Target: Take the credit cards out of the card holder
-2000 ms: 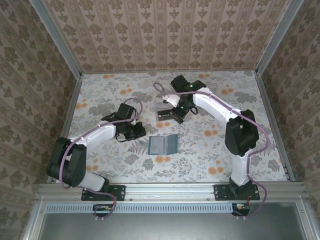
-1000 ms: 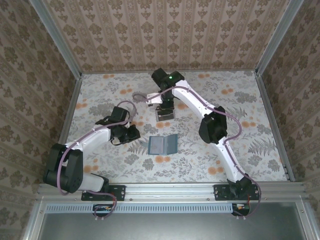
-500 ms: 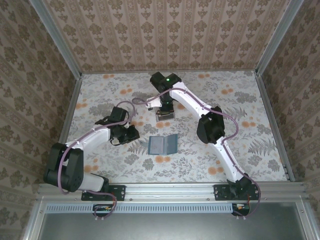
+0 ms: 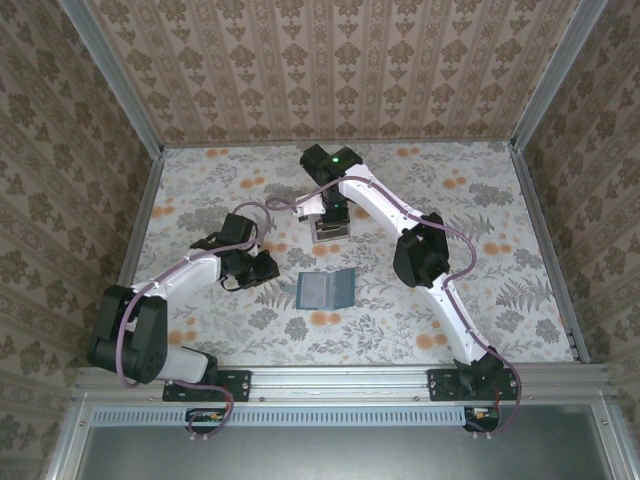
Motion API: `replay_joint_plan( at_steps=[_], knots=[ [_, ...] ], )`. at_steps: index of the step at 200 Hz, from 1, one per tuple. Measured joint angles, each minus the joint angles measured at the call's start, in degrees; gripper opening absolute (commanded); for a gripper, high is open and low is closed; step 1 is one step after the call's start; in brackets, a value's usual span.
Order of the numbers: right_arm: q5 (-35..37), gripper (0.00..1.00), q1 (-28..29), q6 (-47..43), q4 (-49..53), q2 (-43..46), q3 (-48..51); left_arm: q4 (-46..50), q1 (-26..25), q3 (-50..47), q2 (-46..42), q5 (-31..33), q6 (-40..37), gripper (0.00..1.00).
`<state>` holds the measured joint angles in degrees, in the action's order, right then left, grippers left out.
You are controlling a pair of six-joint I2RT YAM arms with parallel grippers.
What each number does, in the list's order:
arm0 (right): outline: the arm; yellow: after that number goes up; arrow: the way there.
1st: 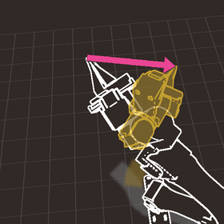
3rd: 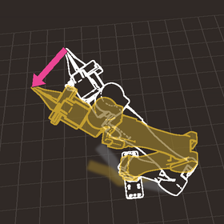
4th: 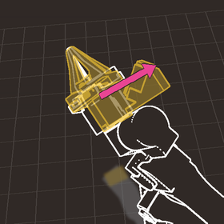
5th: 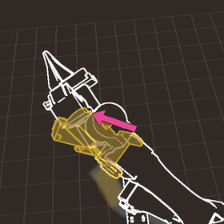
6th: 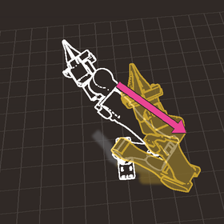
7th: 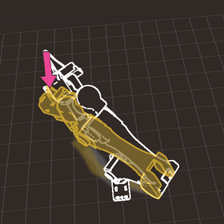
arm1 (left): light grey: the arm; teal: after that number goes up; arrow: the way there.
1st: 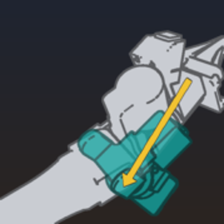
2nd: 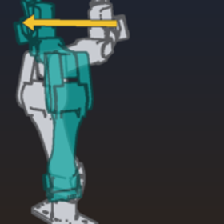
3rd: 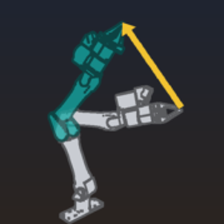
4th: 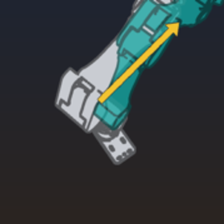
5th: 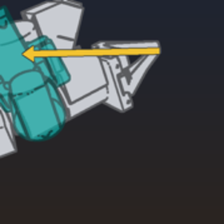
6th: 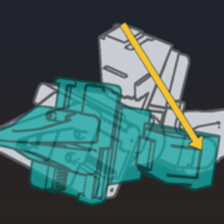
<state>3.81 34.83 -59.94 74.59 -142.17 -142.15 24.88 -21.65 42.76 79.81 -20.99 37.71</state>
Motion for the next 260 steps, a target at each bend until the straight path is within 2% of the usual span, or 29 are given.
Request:
replay_joint_plan(
  at_steps=[50,104,150,190,260],
  knots=[
    [1.46,0.20,-0.02,0.63,-2.21,0.02,0.00,0.24,-0.39,2.10,2.51,-0.35,-0.04,0.17],
    [1.62,0.20,-0.17,6.10,-4.98,3.06,3.04,1.86,-3.19,7.74,5.01,-0.13,-0.72,0.18],
    [-1.97,0.20,-0.04,13.79,-7.93,13.16,12.39,3.93,-8.04,13.38,8.79,1.36,-2.71,0.18],
    [-5.95,0.20,0.39,22.29,-13.05,22.93,25.09,4.04,-9.81,14.80,12.90,1.55,-3.30,0.17],
    [-8.79,0.23,0.85,47.23,-26.64,36.26,44.85,3.37,-10.25,13.16,16.37,1.79,-3.89,0.12]
  ],
)
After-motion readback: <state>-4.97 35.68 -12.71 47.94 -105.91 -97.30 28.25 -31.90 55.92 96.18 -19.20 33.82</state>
